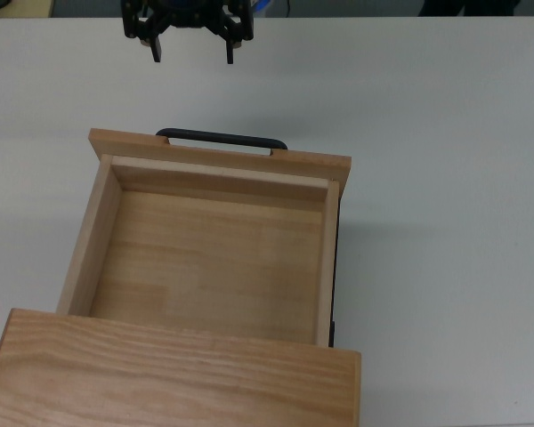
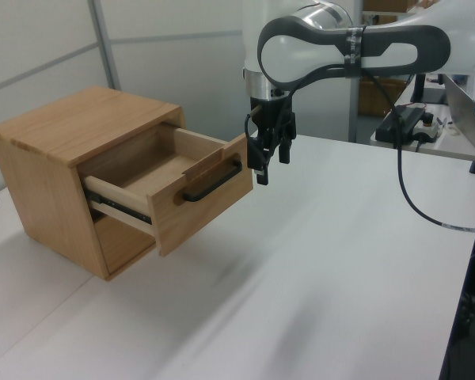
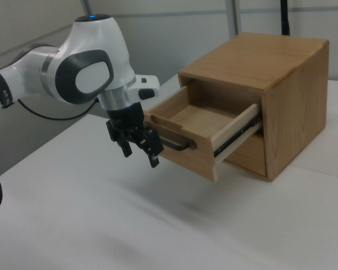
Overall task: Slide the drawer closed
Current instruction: 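Move the gripper down toward the black handle of the open drawer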
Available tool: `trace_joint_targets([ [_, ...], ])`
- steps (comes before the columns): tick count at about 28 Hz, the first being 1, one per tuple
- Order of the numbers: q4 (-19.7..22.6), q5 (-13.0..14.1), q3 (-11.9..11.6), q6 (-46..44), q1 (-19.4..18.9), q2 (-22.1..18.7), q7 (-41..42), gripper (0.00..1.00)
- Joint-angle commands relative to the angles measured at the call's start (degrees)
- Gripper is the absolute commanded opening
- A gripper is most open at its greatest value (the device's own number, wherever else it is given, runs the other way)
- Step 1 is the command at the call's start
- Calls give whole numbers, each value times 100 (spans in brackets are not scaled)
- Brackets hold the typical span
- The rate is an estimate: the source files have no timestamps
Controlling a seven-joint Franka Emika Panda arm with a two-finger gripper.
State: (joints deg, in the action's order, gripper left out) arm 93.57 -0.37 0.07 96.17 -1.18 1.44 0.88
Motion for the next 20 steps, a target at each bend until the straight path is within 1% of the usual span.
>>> trace_joint_targets([
  [1,-67,-69,-33,-2,-31,40,105,100],
  [2,-67,-77,-33,7,-40,40,105,100],
  [3,-67,-69,-33,7,-40,40,105,95],
  [4,-67,-69,-33,7,-40,32,123,84],
  [6,-67,-60,-25,7,-40,32,123,57],
  [7,-67,-51,-25,16,-40,32,123,30],
  [8,-67,-42,-33,24,-40,32,123,18],
  [10,-76,2,-33,24,-40,32,123,0],
  [20,-67,11,-33,24,-49,84,132,0],
])
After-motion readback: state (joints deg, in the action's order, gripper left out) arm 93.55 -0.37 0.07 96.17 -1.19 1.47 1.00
